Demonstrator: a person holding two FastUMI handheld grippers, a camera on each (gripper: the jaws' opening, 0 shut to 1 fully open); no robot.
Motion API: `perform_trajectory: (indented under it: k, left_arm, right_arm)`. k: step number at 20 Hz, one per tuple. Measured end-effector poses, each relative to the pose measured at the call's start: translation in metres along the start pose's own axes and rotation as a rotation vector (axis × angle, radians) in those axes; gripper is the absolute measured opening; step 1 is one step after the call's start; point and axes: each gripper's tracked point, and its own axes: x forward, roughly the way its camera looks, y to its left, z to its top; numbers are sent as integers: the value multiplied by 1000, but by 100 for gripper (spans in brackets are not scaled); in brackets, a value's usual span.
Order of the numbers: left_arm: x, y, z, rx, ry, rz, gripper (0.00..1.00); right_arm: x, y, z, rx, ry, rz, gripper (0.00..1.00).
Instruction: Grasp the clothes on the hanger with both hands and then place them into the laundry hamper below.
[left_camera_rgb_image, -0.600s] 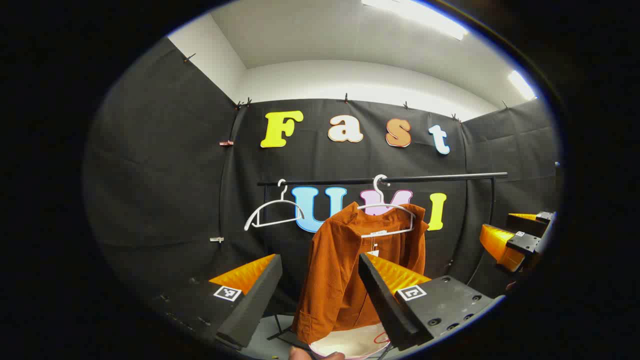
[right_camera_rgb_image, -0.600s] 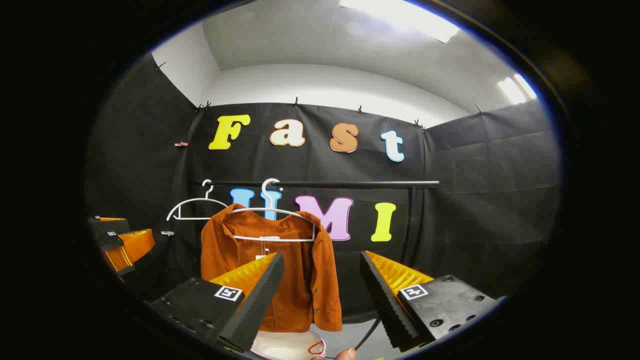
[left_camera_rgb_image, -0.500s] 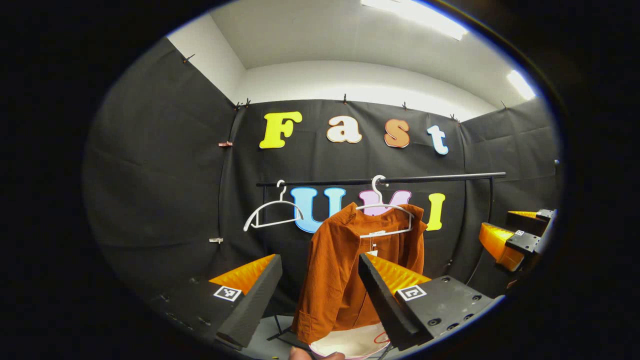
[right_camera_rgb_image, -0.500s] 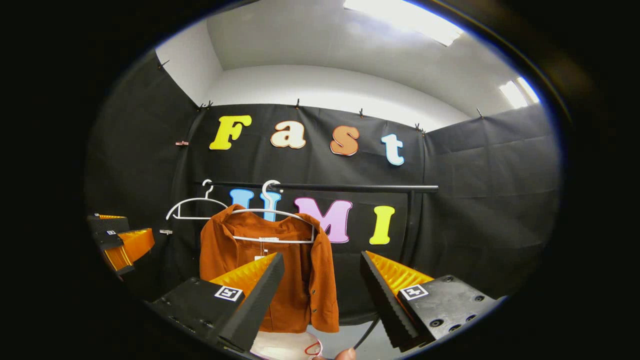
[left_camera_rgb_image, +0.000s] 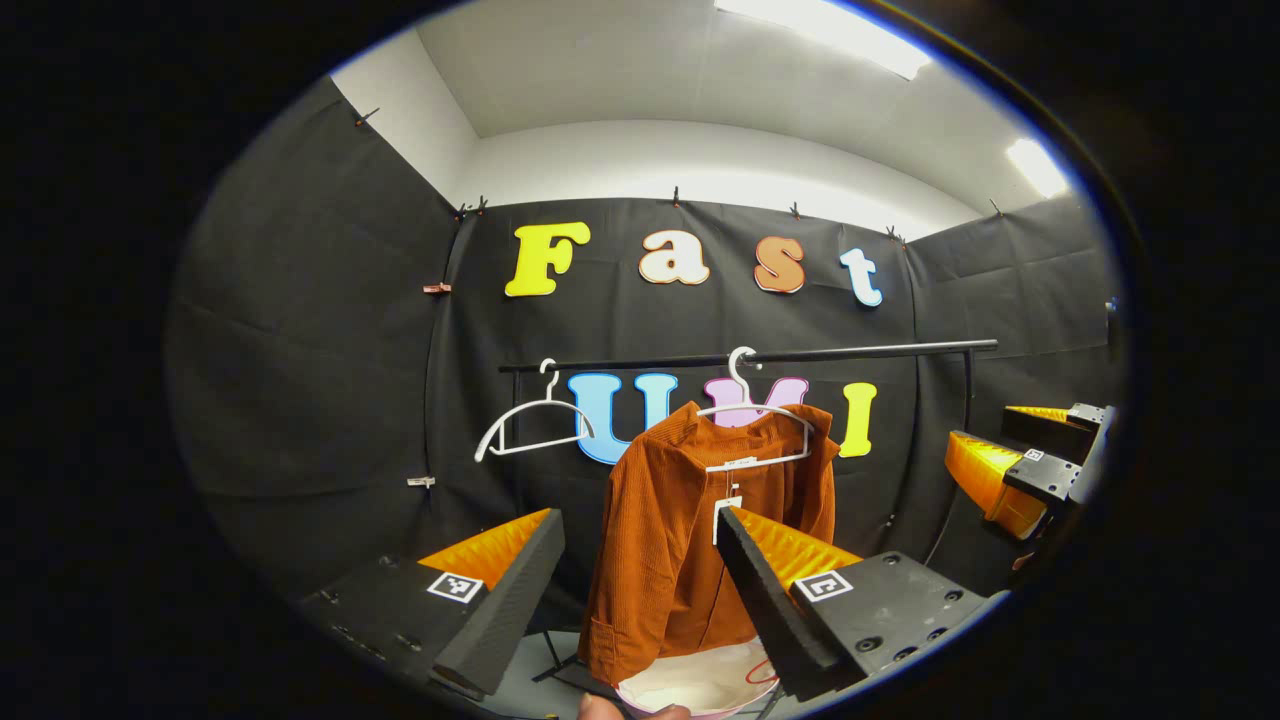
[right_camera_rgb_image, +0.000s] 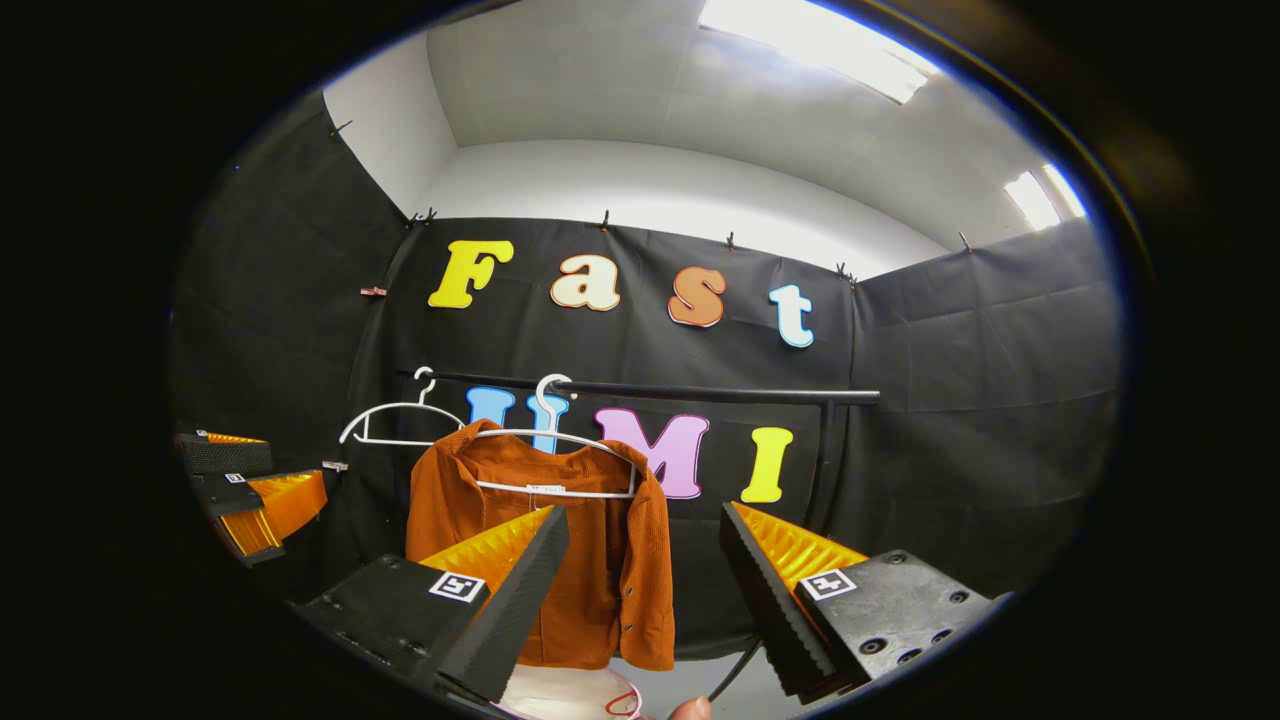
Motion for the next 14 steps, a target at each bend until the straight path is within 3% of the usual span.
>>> perform_trajectory:
  k: [14]
  left_arm:
    - [11,2,-11,-14,53,-4,97]
  right_arm:
    - [30,31,-15,35,3,54,98]
